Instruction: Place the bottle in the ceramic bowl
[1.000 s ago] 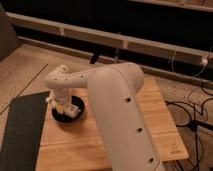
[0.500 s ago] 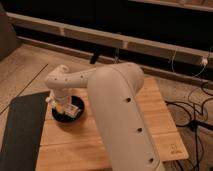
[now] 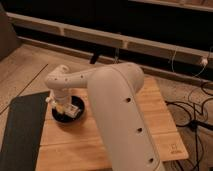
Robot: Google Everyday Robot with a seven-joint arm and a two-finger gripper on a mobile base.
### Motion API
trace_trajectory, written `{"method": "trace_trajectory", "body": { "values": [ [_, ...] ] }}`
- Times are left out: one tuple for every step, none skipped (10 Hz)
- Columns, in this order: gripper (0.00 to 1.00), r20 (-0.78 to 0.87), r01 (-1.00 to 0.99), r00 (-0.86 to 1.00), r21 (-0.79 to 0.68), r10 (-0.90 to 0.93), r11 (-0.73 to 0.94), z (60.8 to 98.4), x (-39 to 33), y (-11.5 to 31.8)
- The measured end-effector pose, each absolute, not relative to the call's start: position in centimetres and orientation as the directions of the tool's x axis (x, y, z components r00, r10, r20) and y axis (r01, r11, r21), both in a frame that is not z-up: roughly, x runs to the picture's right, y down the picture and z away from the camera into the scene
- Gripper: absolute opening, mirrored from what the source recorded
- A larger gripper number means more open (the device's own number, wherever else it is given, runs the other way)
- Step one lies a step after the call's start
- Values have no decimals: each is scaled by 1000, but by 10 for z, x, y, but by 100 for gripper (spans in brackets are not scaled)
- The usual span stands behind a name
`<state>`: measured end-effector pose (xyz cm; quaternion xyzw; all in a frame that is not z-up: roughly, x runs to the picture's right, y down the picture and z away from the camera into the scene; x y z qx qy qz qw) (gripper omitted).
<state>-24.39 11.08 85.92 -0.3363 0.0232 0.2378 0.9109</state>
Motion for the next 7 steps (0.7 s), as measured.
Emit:
{"method": "trace_trajectory", "body": {
  "values": [
    [24, -202, -449, 886, -602, 417, 661, 859, -244, 111],
    [36, -202, -449, 886, -602, 418, 661, 859, -244, 111],
    [46, -202, -449, 886, -602, 418, 661, 859, -244, 111],
    [54, -202, -449, 886, -602, 418, 661, 859, -244, 111],
    [64, -202, -449, 886, -602, 418, 661, 859, -244, 111],
    [76, -202, -449, 886, -602, 418, 661, 859, -244, 111],
    [80, -202, -449, 886, -602, 418, 661, 859, -244, 111]
  ]
}}
